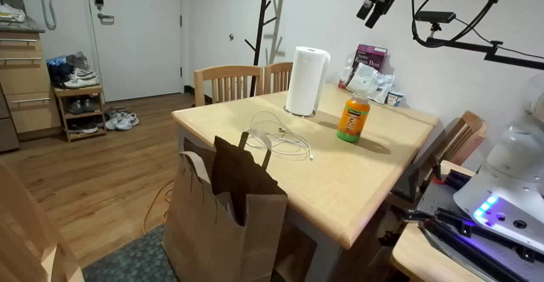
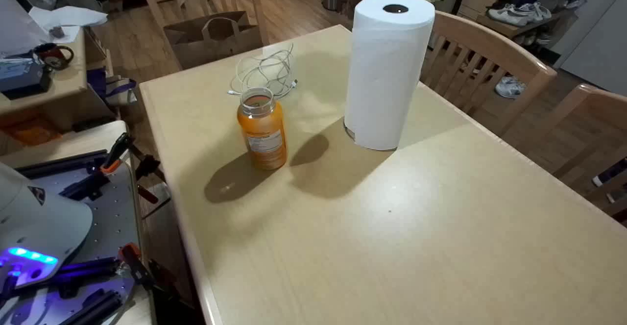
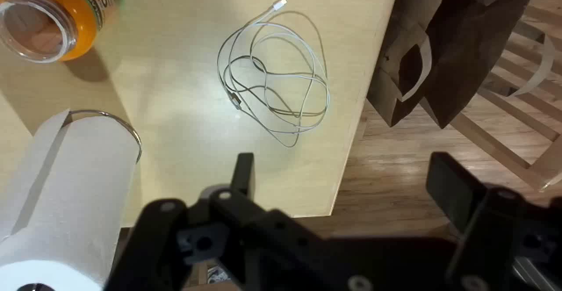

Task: Put the cable in the paper bag

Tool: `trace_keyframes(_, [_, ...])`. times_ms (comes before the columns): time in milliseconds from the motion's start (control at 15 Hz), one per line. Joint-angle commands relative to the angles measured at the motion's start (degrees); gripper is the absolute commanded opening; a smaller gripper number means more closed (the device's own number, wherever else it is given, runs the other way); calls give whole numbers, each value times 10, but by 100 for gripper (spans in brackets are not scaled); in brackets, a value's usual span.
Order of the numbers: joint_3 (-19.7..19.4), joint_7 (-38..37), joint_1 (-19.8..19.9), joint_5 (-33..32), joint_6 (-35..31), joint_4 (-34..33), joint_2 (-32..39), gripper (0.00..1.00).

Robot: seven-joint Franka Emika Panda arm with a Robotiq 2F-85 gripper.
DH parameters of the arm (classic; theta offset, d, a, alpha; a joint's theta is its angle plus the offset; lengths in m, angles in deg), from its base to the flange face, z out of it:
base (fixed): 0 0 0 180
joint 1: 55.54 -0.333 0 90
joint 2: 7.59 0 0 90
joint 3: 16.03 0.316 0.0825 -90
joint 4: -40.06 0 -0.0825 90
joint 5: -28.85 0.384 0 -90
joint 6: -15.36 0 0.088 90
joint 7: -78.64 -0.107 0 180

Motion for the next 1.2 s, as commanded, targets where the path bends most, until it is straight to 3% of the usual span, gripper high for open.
trace_keyframes(0, [1, 0, 1, 0, 1, -1, 0, 100])
trace_keyframes(267, [-23, 88, -15, 11, -38, -44, 59, 100])
trace_keyframes(667, [-71, 233, -27, 57, 12, -168, 243, 100])
trace_keyframes(1133, [-31, 315, -7, 28, 103, -315, 471, 100])
